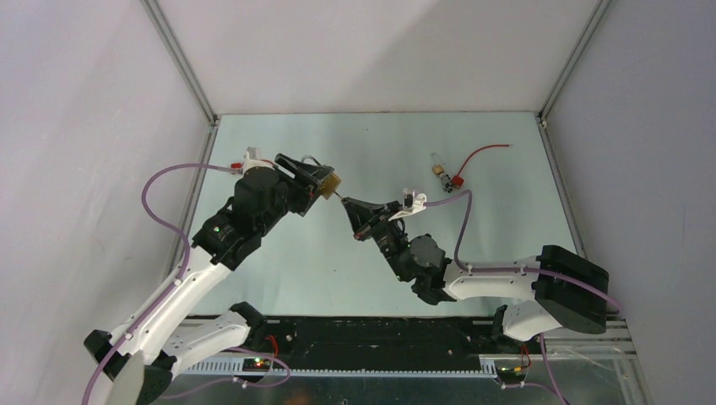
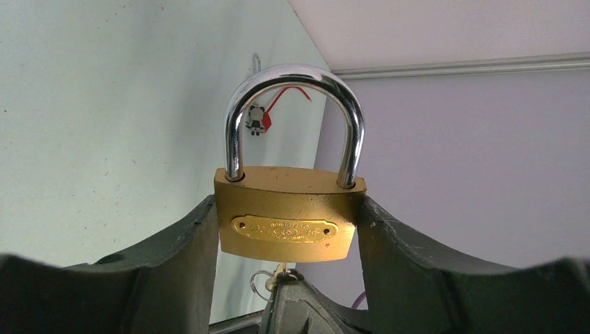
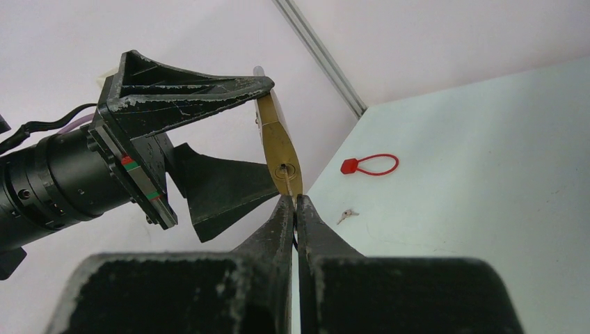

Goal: Unlock with the key

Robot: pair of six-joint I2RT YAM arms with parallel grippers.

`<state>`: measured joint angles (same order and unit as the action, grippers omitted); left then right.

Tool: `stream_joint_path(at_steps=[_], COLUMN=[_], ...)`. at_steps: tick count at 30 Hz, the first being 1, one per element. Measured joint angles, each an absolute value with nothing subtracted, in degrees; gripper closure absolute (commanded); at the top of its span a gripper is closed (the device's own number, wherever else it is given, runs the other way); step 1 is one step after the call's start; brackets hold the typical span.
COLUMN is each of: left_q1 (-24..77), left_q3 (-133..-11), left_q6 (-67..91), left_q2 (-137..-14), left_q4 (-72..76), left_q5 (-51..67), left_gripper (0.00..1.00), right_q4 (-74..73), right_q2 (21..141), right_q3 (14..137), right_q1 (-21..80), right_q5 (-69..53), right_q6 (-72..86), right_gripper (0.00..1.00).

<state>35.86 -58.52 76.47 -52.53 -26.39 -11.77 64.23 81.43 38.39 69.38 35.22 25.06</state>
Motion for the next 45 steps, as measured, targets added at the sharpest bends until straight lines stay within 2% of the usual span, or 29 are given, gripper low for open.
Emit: stream_joint_path(at_steps=[45], left_q1=[34.3], left_q3=[-58.5], left_q6=[76.5], left_q2=[-50.7], left_q4=[-27.2], left_q5=[-8.2], left_gripper=[1.00], right_q4=[62.9], right_q2=[78.8], right_q3=[36.7], right_q1=[70.2], right_q5=[36.9], right_q6=[23.2], right_gripper=[1.00])
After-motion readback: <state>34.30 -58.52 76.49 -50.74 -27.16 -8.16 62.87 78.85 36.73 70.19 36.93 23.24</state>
